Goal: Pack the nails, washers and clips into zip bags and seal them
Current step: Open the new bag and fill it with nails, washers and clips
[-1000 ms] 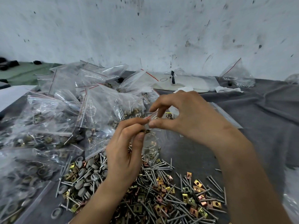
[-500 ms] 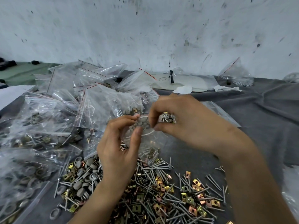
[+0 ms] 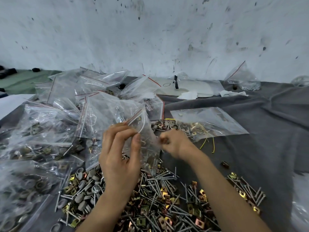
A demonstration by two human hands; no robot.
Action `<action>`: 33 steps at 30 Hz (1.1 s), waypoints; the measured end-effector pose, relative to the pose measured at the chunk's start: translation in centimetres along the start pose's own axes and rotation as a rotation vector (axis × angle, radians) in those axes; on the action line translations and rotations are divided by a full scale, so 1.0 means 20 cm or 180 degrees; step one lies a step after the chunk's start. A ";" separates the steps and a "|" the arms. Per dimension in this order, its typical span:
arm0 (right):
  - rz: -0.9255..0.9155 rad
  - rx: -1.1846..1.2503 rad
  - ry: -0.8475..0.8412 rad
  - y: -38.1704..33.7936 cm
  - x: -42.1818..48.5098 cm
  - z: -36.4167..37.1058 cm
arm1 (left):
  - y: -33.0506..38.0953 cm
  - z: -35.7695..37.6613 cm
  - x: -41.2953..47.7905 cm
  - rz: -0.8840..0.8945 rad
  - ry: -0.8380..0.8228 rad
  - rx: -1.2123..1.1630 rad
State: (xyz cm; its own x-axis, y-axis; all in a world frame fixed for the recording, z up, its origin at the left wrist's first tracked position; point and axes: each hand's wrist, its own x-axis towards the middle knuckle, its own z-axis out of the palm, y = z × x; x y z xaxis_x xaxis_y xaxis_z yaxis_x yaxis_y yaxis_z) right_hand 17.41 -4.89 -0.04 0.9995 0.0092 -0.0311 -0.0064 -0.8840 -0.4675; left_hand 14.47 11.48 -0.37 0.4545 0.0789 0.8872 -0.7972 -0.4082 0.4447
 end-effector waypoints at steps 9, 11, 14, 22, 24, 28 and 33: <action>-0.0313 -0.0117 -0.0270 0.03 0.02 0.05 | 0.01 0.00 0.00 -0.0032 -0.0053 0.0006; -0.0168 0.0178 -0.0252 0.04 0.01 0.02 | 0.01 0.00 0.00 -0.0039 -0.0031 -0.0007; -0.0019 0.0846 -0.0028 0.06 -0.03 -0.06 | 0.00 0.00 0.00 -0.0080 -0.0030 -0.0009; 0.0236 0.1697 0.0520 0.11 -0.12 -0.25 | 0.01 0.00 0.00 -0.0079 -0.0133 -0.0142; 0.0088 0.1914 0.0572 0.10 -0.15 -0.30 | 0.01 0.00 0.00 -0.0033 -0.0167 -0.0182; -0.0241 0.2070 0.0854 0.00 -0.22 -0.39 | 0.02 0.01 -0.01 0.0129 -0.0271 -0.0314; -0.1150 0.2007 0.1142 -0.22 -0.36 -0.47 | 0.03 0.02 -0.02 0.0275 -0.0503 -0.0438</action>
State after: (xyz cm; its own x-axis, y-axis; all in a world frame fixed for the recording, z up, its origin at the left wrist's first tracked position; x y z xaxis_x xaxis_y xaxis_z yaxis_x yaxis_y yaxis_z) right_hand 10.59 -5.46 10.52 0.8919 -0.0013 0.4523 0.4091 -0.4242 -0.8079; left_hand 13.94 10.87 -0.56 0.4303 -0.0989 0.8973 -0.8776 -0.2786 0.3901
